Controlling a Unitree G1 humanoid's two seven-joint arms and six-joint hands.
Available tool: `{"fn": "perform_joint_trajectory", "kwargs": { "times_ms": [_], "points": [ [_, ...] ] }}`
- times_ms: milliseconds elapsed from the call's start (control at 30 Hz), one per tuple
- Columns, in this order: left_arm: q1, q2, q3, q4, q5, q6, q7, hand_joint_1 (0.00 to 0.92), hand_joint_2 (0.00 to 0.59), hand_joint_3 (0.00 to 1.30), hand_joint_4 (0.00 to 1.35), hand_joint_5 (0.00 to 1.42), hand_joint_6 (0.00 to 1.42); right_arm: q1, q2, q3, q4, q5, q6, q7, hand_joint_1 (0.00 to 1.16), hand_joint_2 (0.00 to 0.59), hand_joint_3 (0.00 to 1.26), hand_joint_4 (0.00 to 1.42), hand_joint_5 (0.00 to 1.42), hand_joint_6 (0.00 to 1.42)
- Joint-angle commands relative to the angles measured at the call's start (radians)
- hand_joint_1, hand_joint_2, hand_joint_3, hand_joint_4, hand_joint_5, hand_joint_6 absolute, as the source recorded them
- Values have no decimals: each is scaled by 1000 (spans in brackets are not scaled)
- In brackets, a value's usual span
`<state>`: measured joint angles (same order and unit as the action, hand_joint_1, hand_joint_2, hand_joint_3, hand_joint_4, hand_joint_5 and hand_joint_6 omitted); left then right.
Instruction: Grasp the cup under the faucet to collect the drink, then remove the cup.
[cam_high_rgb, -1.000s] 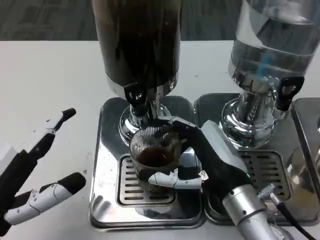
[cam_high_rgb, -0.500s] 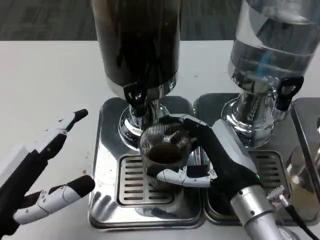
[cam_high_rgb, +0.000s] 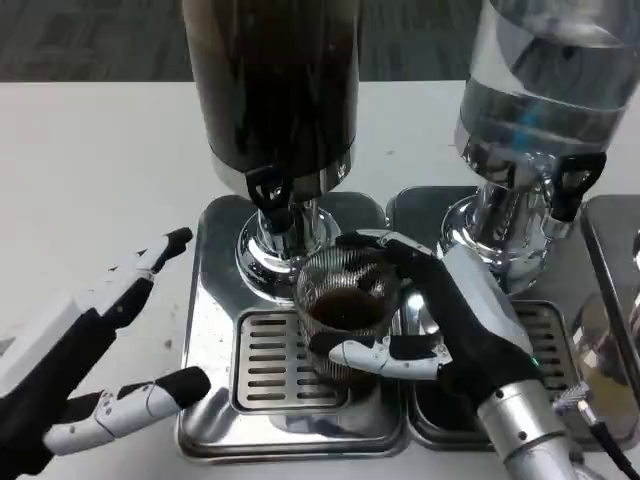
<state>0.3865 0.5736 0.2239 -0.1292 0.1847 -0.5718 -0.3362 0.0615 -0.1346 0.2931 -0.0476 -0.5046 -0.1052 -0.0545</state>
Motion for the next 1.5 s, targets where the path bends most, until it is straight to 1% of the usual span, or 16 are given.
{"fn": "perform_joint_trajectory", "kwargs": {
  "times_ms": [33, 167, 400, 767, 933, 1200, 1333, 1433, 1500],
  "points": [
    [-1, 16, -8, -6, 21, -13, -3, 0, 85, 0, 0, 0, 0, 6, -2, -14, -46, 14, -10, -5, 823, 221, 457, 494, 569, 592],
    [2, 20, -10, -11, 34, -11, -3, 0, 84, 0, 0, 0, 0, 29, -7, -29, -75, 27, -9, 2, 822, 222, 460, 495, 573, 594],
    [3, 30, -19, -21, 50, -10, -9, 0, 78, 0, 0, 0, 0, 57, -15, -36, -128, 30, 0, 14, 821, 222, 470, 501, 584, 602],
    [5, 40, -31, -25, 63, -10, -17, 0, 74, 0, 0, 0, 0, 87, -26, -47, -202, 54, 17, 58, 820, 223, 471, 510, 585, 603],
    [25, 45, -38, -39, 70, -24, -18, 0, 74, 0, 0, 0, 0, 128, -37, -57, -273, 75, 18, 91, 820, 224, 474, 512, 585, 603],
    [78, 40, -23, -73, 63, -49, -6, 0, 74, 0, 0, 0, 0, 200, -66, -83, -384, 116, 27, 147, 820, 229, 484, 512, 593, 603],
    [113, 50, -4, -103, 108, -82, -1, 0, 74, 0, 0, 0, 0, 230, -87, -102, -438, 136, 40, 184, 820, 229, 484, 512, 593, 603],
    [139, 58, 18, -137, 173, -106, 2, 0, 73, 0, 0, 0, 0, 255, -99, -114, -480, 156, 46, 211, 820, 229, 484, 512, 593, 603],
    [154, 55, 37, -170, 227, -103, 10, 0, 63, 0, 0, 0, 0, 267, -104, -119, -495, 171, 49, 225, 820, 229, 484, 512, 593, 603]
  ]
}}
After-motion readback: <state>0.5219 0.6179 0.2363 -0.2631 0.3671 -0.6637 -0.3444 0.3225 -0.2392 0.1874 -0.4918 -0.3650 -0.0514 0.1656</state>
